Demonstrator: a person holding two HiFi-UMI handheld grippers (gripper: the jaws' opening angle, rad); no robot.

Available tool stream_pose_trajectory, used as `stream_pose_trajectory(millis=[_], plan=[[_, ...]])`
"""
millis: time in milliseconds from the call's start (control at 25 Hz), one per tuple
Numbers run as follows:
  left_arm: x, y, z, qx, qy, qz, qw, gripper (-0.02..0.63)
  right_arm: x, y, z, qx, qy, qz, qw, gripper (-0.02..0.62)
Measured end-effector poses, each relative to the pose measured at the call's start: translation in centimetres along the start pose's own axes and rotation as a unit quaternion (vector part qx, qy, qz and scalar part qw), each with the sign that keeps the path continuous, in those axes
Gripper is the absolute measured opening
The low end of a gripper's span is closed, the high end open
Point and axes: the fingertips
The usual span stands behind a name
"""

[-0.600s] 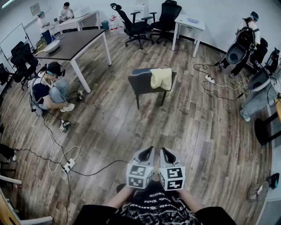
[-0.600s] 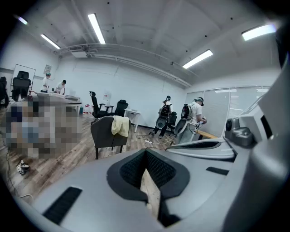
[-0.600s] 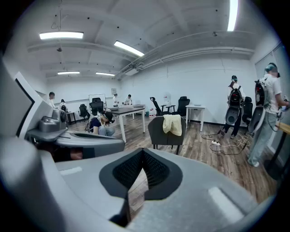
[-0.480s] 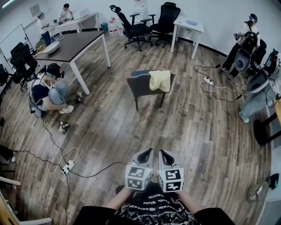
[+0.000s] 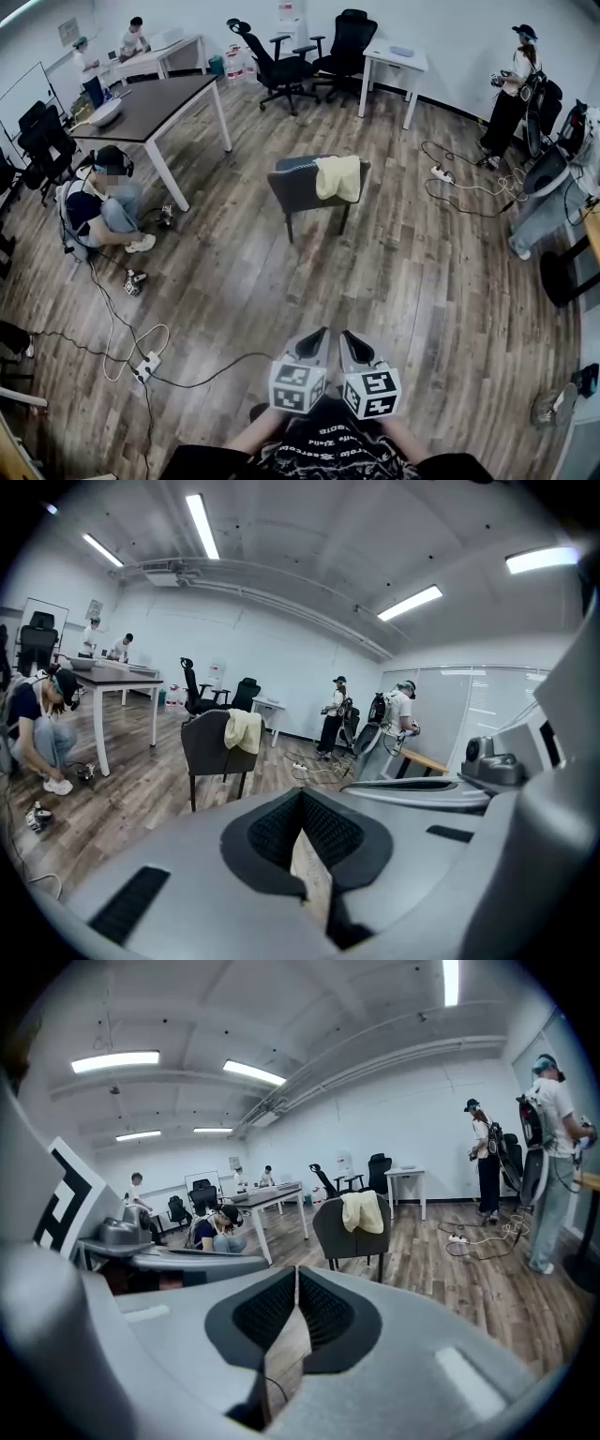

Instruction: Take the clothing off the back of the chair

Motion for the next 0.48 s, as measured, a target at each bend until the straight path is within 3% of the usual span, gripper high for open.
stream_pose_trajectory(millis=[280,480], plan=[[0.9,0.1,-0.5,-0.004,-0.002,-0.005,1.0000,0.000,1.0,-0.4,0.8,0.015,-0.002,-0.012,1.000,0.012],[1.9,0.2,-1.5,-0.004,0.010,-0.009,0.9999,0.000,2.4,-0.3,1.4,-0.021,-0.005,-0.027,0.999,0.012]])
Point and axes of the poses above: the fingertips, and each gripper's own axes: x forward along the fingers, z to its right, y out of its top, and after that the axes turned 8 degrees about z, right-handed
